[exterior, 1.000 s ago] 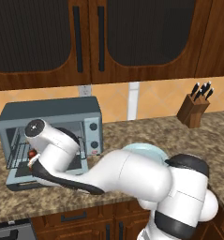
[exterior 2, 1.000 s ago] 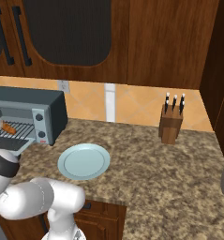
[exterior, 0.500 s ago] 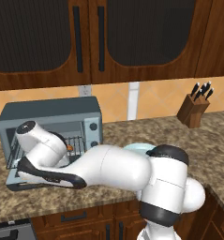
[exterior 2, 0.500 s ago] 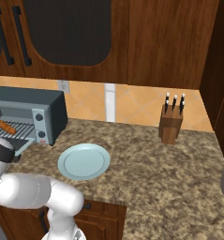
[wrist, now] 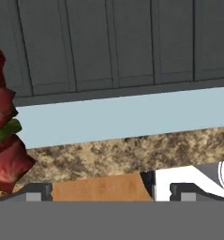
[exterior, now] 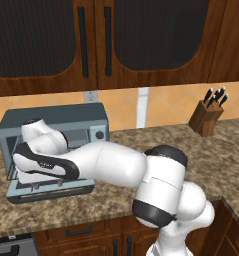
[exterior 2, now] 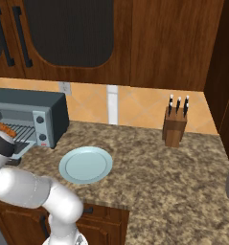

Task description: Pick up the kebab skewer and baguette bread, and place them inside the toaster oven. Close the toaster oven door and start by setting the timer.

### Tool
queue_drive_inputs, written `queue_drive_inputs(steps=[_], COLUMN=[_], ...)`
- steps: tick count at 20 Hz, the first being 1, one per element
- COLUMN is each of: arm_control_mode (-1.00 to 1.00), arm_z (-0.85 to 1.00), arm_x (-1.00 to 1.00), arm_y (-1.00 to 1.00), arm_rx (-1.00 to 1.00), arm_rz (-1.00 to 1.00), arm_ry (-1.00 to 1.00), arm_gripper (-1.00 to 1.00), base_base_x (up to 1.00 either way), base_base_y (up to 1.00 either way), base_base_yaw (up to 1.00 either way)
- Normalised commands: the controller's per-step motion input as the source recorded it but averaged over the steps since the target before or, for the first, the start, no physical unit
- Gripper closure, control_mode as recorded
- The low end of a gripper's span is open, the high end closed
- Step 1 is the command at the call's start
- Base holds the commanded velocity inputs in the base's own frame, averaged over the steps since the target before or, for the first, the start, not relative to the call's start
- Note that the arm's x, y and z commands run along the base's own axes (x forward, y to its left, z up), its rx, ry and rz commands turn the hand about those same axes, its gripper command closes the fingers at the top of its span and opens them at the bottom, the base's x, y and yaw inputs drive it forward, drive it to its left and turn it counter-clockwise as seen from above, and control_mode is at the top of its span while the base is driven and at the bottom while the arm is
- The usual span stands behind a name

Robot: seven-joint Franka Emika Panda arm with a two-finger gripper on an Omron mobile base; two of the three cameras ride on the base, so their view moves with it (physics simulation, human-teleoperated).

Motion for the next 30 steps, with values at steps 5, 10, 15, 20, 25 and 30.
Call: queue_drive_inputs(steps=[5,10,15,20,25,30], arm_control_mode=[-1.0,-1.0,-1.0,-1.0,-1.0,-1.0], arm_z=[-0.04,0.0,0.0,-0.09,-0.11,-0.01], arm_x=[-0.42,-0.61,-0.45,0.05,0.22,0.58], arm_y=[0.0,0.0,0.0,-0.18,-0.09,0.06], arm_rx=[0.0,0.0,0.0,-0.01,0.0,0.0], arm_rz=[-0.07,-0.06,-0.05,-0.07,-0.06,-0.03], arm_ry=[0.0,0.0,0.0,0.0,0.0,0.0], arm_gripper=[-1.0,-1.0,-1.0,-1.0,-1.0,-1.0], base_base_x=[0.0,0.0,0.0,0.0,0.0,0.0], base_base_y=[0.0,0.0,0.0,0.0,0.0,0.0], base_base_yaw=[0.0,0.0,0.0,0.0,0.0,0.0])
